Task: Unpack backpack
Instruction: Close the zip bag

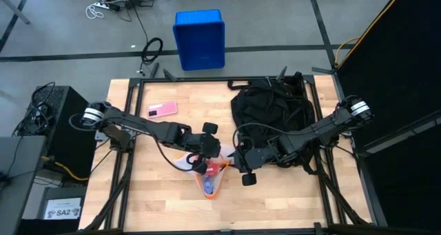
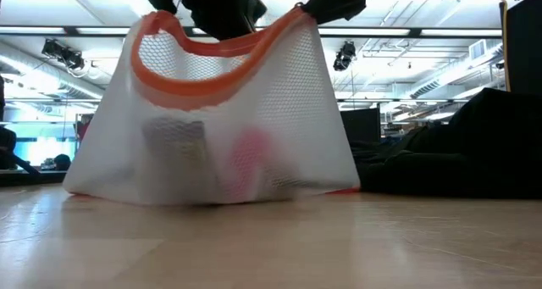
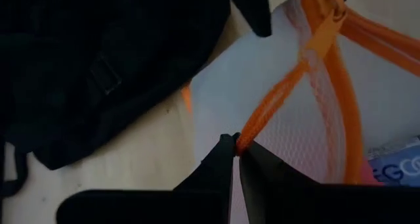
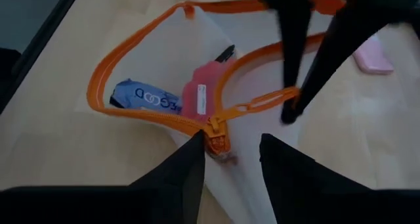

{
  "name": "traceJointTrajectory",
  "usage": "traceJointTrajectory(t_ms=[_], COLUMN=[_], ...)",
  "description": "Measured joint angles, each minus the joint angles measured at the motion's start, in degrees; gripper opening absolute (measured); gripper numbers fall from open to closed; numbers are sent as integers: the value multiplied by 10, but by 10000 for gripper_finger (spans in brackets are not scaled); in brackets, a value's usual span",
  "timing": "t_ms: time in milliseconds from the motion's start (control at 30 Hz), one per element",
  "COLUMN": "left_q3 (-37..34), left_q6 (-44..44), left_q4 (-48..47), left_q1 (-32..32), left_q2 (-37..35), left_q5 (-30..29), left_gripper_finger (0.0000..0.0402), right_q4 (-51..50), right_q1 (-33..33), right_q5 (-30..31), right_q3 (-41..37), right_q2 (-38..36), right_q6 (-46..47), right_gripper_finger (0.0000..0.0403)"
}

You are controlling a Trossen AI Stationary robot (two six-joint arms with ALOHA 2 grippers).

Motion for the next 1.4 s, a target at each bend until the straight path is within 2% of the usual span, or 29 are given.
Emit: traceJointTrajectory(t_ms=[200,467,867,1067,1400], left_q3=[0,0,0,0,0], left_q6=[-2,-2,-12,-18,-20], left_q4=[-2,-2,-6,-20,-20], left_q1=[-4,-4,-4,-4,-4], left_q2=[-30,-34,-34,-34,-34], left_q5=[-3,-3,-3,-3,-3], left_gripper_finger=[0,0,0,0,0], right_q4=[-21,-20,62,62,71], right_q1=[5,4,-5,-1,21], right_q5=[-13,-13,-30,-28,-27], right_q3=[0,0,0,0,0], right_q2=[0,0,58,57,56], right_q6=[0,-3,-90,-76,-75], right_gripper_finger=[137,159,119,101,100])
